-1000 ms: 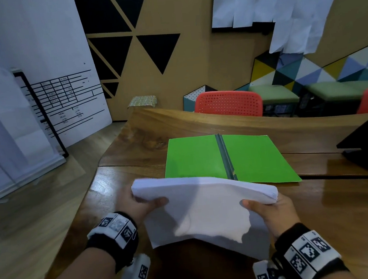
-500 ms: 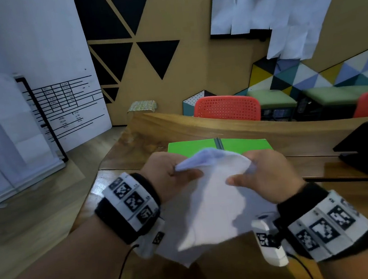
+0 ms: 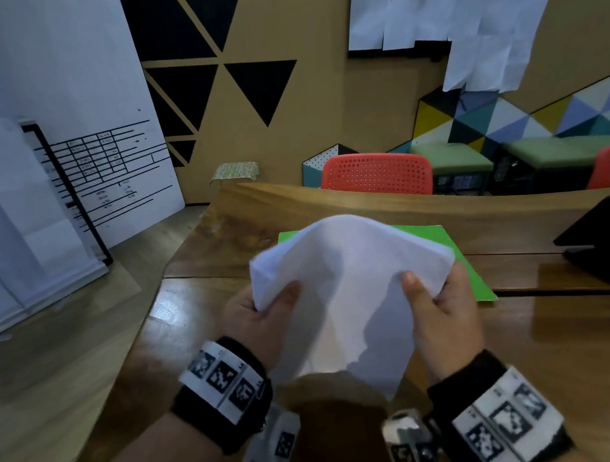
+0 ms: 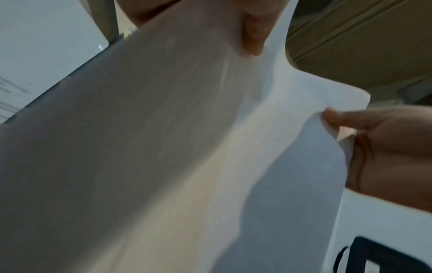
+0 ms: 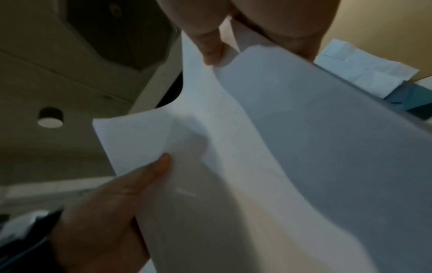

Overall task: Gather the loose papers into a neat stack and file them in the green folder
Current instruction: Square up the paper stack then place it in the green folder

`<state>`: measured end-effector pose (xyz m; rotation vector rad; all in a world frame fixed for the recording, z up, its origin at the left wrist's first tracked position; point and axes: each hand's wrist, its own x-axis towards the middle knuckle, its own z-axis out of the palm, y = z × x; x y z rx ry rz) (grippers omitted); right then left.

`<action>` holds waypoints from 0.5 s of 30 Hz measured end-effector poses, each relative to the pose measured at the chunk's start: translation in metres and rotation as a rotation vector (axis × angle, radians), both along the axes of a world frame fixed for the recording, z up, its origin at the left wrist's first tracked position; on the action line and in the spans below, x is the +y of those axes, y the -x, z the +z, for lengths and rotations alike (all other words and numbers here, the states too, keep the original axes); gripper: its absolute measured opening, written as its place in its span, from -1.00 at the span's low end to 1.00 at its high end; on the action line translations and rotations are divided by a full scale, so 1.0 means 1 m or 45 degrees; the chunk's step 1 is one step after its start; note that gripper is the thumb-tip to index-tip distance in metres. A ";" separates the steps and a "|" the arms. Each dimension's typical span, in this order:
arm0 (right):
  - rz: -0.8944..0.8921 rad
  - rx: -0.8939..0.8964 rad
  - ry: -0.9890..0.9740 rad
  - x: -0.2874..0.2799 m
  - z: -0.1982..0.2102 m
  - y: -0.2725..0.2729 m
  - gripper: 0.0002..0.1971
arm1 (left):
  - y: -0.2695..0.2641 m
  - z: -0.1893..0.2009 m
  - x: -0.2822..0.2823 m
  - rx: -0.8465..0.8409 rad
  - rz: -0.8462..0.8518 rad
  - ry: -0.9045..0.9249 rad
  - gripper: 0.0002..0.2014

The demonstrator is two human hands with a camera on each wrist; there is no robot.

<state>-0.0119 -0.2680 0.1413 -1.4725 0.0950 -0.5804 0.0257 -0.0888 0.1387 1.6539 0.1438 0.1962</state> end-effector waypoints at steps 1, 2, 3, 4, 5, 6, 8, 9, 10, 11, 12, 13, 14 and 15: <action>-0.076 0.073 0.083 0.001 -0.012 -0.002 -0.83 | 0.003 -0.007 -0.004 0.066 0.003 -0.006 -0.70; -0.119 0.155 0.166 0.002 -0.023 -0.004 -0.78 | 0.004 -0.013 -0.006 0.134 -0.004 -0.033 -0.70; -0.128 0.225 0.221 0.001 -0.032 -0.005 -0.76 | 0.004 -0.019 -0.006 0.194 -0.027 -0.081 -0.71; -0.121 0.273 0.243 0.000 -0.037 -0.007 -0.76 | 0.003 -0.022 -0.005 0.239 -0.048 -0.137 -0.72; -0.101 0.299 0.234 -0.002 -0.038 -0.008 -0.78 | 0.002 -0.024 -0.003 0.236 -0.057 -0.196 -0.75; -0.071 0.311 0.193 -0.004 -0.036 -0.009 -0.80 | 0.000 -0.023 0.000 0.171 -0.063 -0.242 -0.78; -0.014 0.280 0.046 -0.008 -0.028 -0.012 -0.82 | -0.002 -0.015 0.007 -0.103 -0.098 -0.194 -0.80; 0.009 0.249 -0.009 -0.011 -0.023 -0.013 -0.81 | -0.002 -0.008 0.009 -0.230 -0.118 -0.126 -0.76; 0.008 0.224 -0.027 -0.013 -0.018 -0.014 -0.74 | -0.004 -0.001 0.008 -0.291 -0.126 -0.019 -0.75; 0.010 0.210 -0.027 -0.015 -0.013 -0.015 -0.66 | -0.007 0.004 0.005 -0.308 -0.132 0.087 -0.81; 0.010 0.197 -0.056 -0.016 -0.010 -0.018 -0.65 | -0.011 0.008 0.002 -0.281 -0.123 0.175 -0.90; 0.005 0.190 -0.106 -0.017 -0.008 -0.021 -0.69 | -0.014 0.010 -0.001 -0.250 -0.095 0.245 -0.85; 0.009 0.189 -0.162 -0.018 -0.008 -0.024 -0.72 | -0.016 0.012 -0.004 -0.200 -0.070 0.303 -0.76; 0.002 0.188 -0.194 -0.020 -0.008 -0.028 -0.73 | -0.018 0.012 -0.005 -0.171 -0.057 0.362 -0.71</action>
